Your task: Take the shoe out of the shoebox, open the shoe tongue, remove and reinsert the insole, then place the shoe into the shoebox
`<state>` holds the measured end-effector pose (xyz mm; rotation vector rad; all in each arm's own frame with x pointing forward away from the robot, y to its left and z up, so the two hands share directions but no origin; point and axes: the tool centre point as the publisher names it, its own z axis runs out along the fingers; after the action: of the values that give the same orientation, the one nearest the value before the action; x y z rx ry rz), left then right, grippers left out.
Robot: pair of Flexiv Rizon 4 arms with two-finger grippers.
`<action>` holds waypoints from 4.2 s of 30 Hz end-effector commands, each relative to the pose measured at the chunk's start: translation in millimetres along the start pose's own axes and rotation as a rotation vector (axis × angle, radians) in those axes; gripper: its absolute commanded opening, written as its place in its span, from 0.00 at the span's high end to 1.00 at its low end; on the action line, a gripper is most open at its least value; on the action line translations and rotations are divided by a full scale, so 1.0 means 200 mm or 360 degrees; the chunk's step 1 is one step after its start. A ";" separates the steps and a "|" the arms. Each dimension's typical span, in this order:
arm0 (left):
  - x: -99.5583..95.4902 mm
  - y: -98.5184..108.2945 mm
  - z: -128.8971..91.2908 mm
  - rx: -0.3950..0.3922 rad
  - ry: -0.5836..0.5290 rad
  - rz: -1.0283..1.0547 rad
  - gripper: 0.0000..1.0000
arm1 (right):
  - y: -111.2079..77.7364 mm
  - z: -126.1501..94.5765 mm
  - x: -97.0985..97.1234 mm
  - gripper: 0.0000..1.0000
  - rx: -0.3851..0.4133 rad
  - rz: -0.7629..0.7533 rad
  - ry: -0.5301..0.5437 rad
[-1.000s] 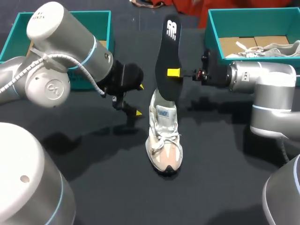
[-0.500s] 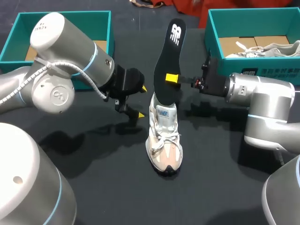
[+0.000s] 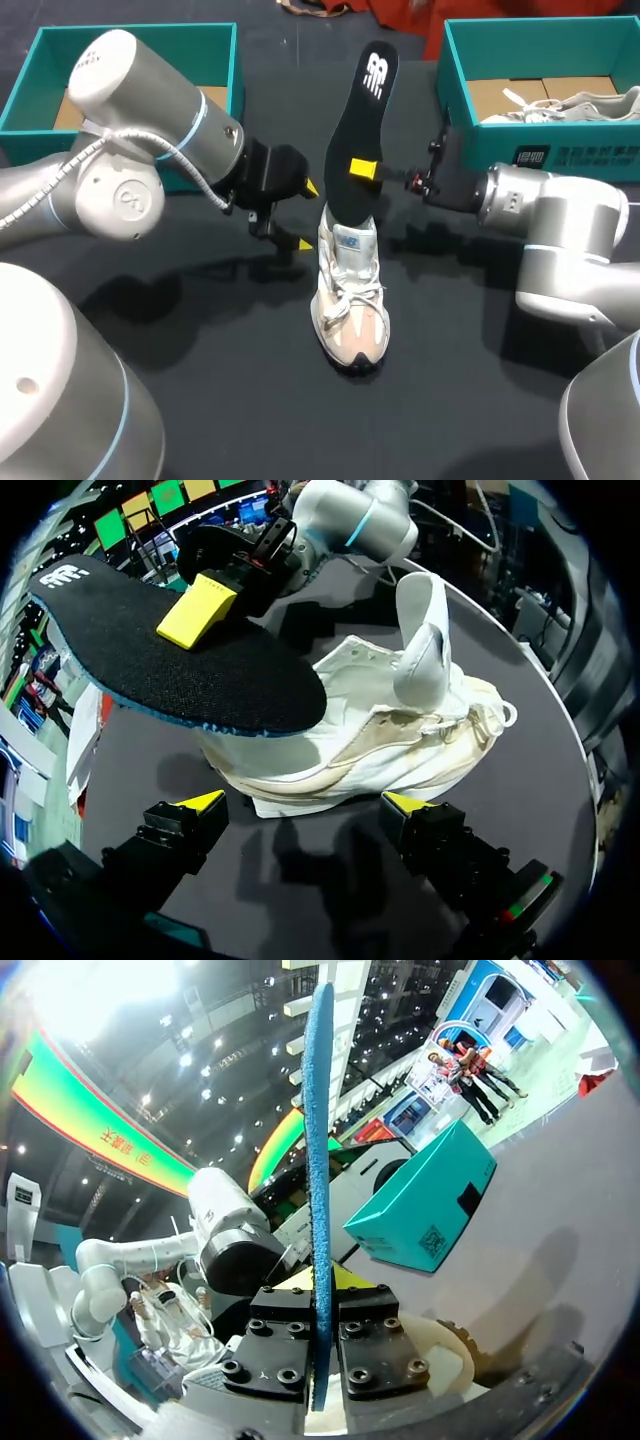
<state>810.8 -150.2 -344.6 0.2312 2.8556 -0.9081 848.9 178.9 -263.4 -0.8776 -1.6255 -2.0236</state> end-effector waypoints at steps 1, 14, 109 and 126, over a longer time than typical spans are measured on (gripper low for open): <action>-0.01 0.03 0.01 0.0029 0.0006 0.0004 0.00 | -0.01 0.00 0.01 1.00 -0.0003 0.0000 -0.0009; -0.02 0.01 0.01 0.0002 0.0041 -0.0067 0.00 | -0.03 0.03 -0.03 1.00 -0.0001 -0.0034 -0.0013; -0.03 0.00 0.04 0.0006 0.0068 -0.0087 0.00 | -0.46 -0.04 -0.05 1.00 0.0253 -0.0117 0.0076; -0.03 0.00 0.04 0.0006 0.0068 -0.0087 0.00 | -0.46 -0.07 0.00 0.88 0.0311 -0.0109 0.0023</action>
<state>816.3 -156.2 -349.3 0.1740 2.9135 -0.9278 789.4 189.0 -332.4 -0.7402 -1.8169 -1.8859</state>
